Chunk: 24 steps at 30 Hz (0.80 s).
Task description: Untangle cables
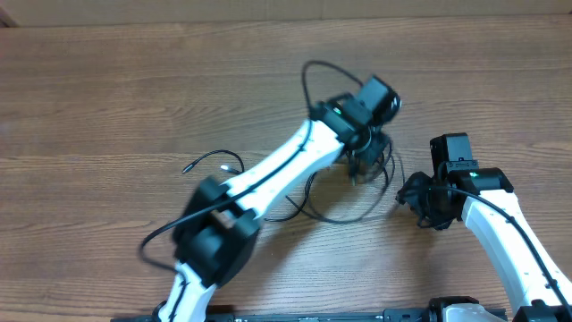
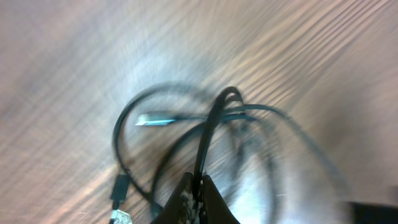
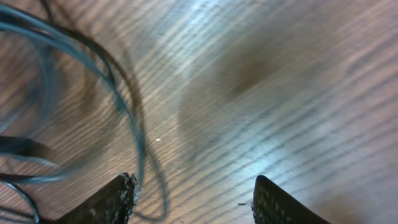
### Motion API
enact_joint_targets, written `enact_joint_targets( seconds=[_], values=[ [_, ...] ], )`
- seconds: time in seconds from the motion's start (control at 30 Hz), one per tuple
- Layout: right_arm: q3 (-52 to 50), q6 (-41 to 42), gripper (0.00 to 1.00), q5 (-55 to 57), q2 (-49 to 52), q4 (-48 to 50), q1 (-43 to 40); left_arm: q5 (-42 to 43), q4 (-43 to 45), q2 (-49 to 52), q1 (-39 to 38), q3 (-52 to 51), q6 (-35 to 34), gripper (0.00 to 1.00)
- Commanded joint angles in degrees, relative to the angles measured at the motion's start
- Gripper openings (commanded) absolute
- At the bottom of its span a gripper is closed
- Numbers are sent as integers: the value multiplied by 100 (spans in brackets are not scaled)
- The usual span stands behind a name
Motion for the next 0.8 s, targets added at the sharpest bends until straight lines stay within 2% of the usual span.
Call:
enact_joint_targets(
  seconds=[0.0, 0.27, 0.53, 0.77],
  values=[
    [-11, -496, 59, -691, -4, 289, -4, 929, -129, -737, 131, 234, 28, 4],
    [-9, -1147, 59, -2551, -4, 1303, -4, 929, -592, -1141, 170, 234, 90, 4],
    [92, -1143, 59, -2837, -203, 1600, -153, 944, -1058, -1141, 323, 234, 42, 4],
    [136, -529, 59, -2638, -284, 2074, -181, 2181, -1093, -1167, 317, 236, 48, 4]
  ],
)
